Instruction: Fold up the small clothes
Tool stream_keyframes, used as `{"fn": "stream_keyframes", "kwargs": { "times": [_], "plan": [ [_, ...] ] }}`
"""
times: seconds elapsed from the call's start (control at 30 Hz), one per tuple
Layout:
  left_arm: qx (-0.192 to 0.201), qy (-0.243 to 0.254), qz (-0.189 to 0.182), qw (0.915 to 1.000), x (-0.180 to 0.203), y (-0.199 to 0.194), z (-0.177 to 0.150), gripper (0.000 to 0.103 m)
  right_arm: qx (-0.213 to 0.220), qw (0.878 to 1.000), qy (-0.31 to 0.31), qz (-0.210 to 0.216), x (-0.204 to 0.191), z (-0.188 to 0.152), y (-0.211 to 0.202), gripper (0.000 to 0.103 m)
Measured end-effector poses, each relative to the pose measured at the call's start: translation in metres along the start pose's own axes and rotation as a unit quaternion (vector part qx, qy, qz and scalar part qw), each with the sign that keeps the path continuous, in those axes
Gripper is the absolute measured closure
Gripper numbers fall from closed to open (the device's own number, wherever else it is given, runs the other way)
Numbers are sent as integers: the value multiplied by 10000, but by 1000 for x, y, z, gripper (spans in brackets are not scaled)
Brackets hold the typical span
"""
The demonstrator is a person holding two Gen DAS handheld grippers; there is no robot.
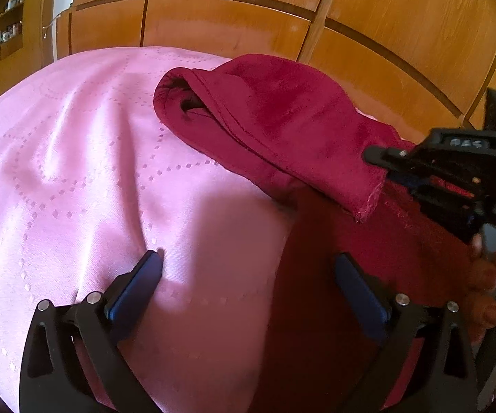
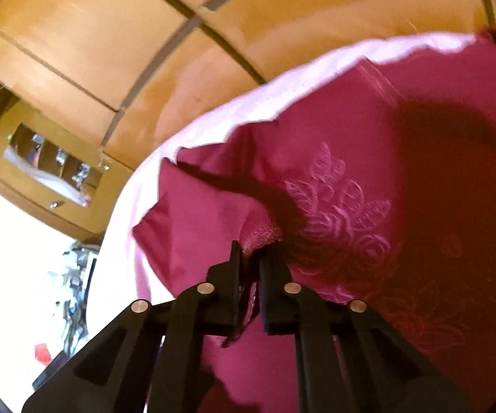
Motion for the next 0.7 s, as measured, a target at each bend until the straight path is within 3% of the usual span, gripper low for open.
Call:
{"fn": "stream_keyframes", "kwargs": {
  "times": [0.1,0.17,0.33,0.43,0.5,0.57,0.63,0.7],
  "plan": [
    [22,-27,-41,10000,0,-3,-1,3,285,9991,-300,-21,-6,6,-29,95],
    [28,-37,-52,10000,-1,-4,-1,3,511,9981,-329,-36,-3,14,-54,103],
    [11,-24,-31,10000,-1,-4,-2,3,944,9945,-351,-297,22,37,-102,103],
    [-13,12,16,10000,1,-3,-1,3,839,9958,-269,-262,37,39,-108,103],
    [-12,13,20,10000,1,-3,-1,3,640,9977,-208,-105,39,31,-99,96],
    [-14,15,22,10000,1,-3,-1,3,454,9989,-77,-38,34,21,-77,45],
    [-20,26,33,10000,1,-3,-1,3,350,9993,30,150,27,14,-60,43],
    [-8,25,33,10000,1,-3,-1,3,216,9997,46,74,24,10,-42,43]
  ]
}}
Point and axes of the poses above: each gripper's, at about its wrist camera, not at the fingertips, and y roughly the way its jaws point, x to its right, z to its top, the point moved 9 cm from there along y, roughly the way its jaws point, and after that the axes turned 13 degrees about y, right-handed, at the moved point
